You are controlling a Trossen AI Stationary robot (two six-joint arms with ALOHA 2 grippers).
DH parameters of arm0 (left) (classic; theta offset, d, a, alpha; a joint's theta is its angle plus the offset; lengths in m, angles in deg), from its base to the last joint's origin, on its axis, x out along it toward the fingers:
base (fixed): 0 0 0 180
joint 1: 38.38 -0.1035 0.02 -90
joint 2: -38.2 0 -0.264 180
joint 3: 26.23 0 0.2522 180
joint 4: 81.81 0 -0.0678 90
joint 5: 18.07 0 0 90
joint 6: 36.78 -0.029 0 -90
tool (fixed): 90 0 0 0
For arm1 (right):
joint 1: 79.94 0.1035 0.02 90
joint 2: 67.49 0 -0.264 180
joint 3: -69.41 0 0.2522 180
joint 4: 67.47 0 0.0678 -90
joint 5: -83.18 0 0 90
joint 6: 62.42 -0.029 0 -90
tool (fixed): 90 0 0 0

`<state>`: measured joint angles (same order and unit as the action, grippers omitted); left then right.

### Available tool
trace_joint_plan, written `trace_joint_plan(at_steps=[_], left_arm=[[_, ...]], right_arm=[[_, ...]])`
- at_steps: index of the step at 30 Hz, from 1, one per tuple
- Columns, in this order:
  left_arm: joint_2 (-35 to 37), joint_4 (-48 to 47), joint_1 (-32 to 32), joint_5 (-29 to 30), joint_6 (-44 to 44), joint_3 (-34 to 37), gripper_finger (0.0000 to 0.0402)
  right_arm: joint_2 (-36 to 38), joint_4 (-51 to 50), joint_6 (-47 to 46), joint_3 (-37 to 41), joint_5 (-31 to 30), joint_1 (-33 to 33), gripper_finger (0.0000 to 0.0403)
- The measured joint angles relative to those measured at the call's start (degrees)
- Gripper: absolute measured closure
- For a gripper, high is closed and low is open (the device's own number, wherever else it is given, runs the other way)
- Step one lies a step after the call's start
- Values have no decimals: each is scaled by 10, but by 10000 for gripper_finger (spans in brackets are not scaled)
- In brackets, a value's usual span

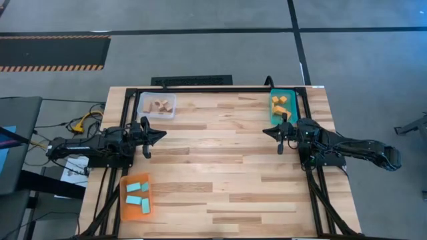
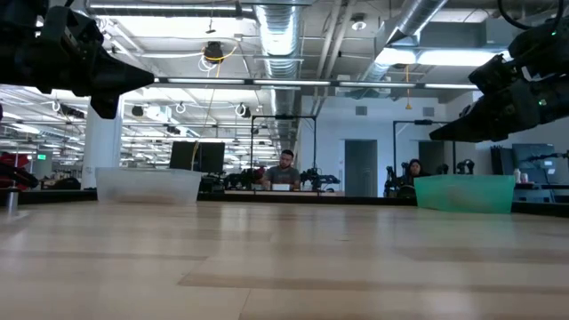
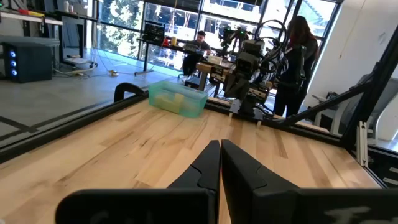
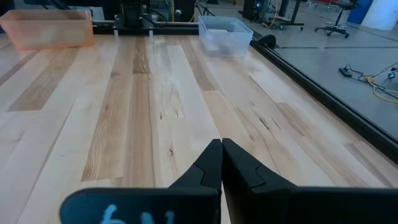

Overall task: Sort & place blocks by color
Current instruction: Return to Home Position

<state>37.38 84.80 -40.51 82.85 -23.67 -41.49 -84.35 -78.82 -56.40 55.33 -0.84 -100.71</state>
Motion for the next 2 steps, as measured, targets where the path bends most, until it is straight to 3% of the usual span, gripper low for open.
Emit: trace_joint_plan(at_steps=[2], left_arm=[[0, 0, 0, 0, 0, 0, 402]], right_arm=[[0, 0, 0, 0, 0, 0, 377]])
